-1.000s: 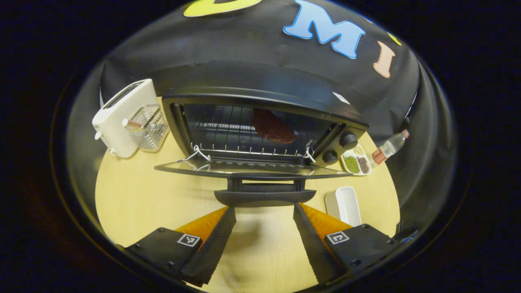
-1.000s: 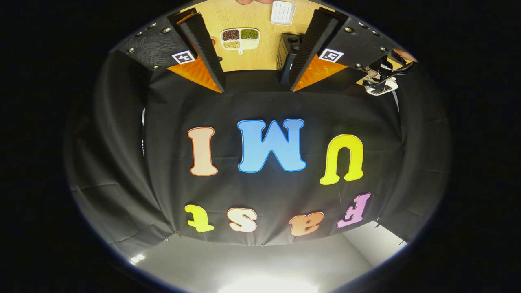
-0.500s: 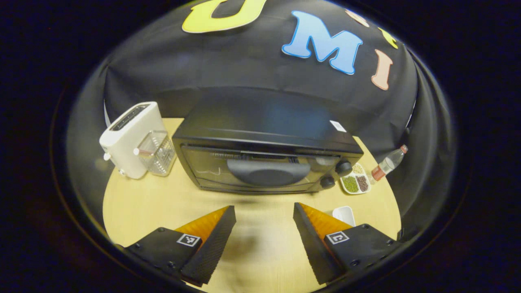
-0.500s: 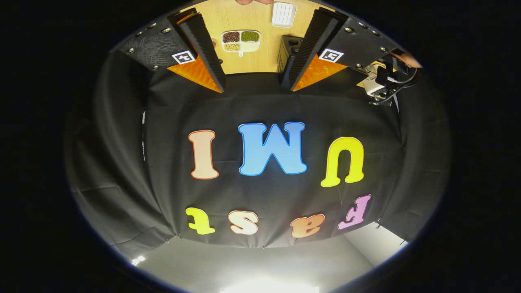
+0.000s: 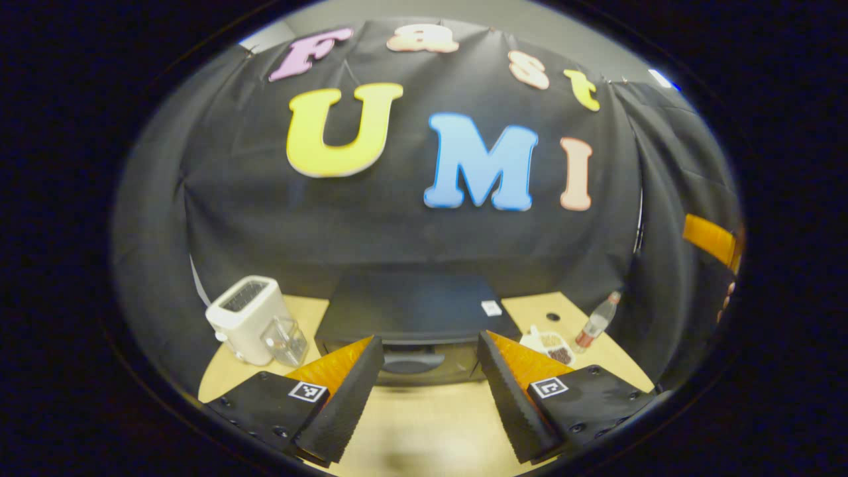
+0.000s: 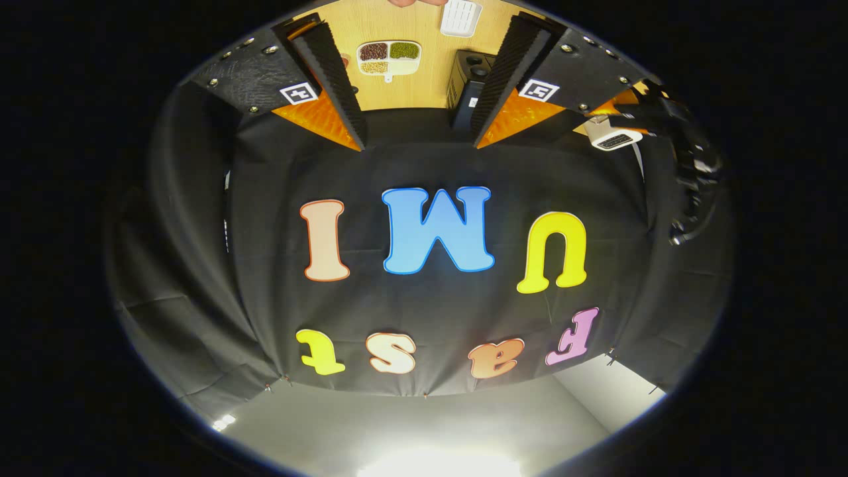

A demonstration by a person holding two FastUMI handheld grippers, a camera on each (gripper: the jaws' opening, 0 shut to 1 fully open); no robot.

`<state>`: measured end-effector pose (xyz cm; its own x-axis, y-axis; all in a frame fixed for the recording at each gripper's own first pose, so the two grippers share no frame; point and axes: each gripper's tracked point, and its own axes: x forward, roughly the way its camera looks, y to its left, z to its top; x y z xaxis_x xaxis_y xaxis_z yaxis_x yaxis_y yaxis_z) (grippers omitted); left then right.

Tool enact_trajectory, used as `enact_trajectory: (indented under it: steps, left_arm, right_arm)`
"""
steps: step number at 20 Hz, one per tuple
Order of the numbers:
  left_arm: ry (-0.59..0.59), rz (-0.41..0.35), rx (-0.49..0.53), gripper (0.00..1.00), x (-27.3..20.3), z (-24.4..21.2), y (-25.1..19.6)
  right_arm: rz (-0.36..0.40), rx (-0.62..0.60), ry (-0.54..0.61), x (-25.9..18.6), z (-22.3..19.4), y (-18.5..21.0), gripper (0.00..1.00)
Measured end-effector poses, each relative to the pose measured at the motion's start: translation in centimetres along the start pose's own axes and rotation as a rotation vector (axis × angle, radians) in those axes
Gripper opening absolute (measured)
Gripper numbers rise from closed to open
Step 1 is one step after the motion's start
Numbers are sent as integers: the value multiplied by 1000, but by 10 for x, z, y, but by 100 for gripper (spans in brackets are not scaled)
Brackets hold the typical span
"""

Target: Open the electric oven with the left hand, put the food in, and close the electric oven.

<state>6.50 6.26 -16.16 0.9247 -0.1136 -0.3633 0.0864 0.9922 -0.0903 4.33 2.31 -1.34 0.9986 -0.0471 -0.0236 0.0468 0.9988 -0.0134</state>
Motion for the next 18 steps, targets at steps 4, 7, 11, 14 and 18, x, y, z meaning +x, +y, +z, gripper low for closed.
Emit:
enact_trajectory:
  steps: [4,7,11,14,18]
  left_arm:
    - [-257,20,31,95,-60,105,-2]
    - [-337,3,54,100,-90,141,-20]
    - [-362,-3,16,97,-99,159,-37]
    - [-353,41,-1,100,-101,158,-32]
    - [-338,91,29,100,-109,155,-28]
  right_arm:
    - [-18,2,-28,-3,34,6,94]
    - [-18,14,-38,-6,61,12,95]
    - [13,-13,-58,-7,77,15,94]
    - [50,-18,-75,-8,78,17,95]
    - [112,22,-62,-9,69,19,95]
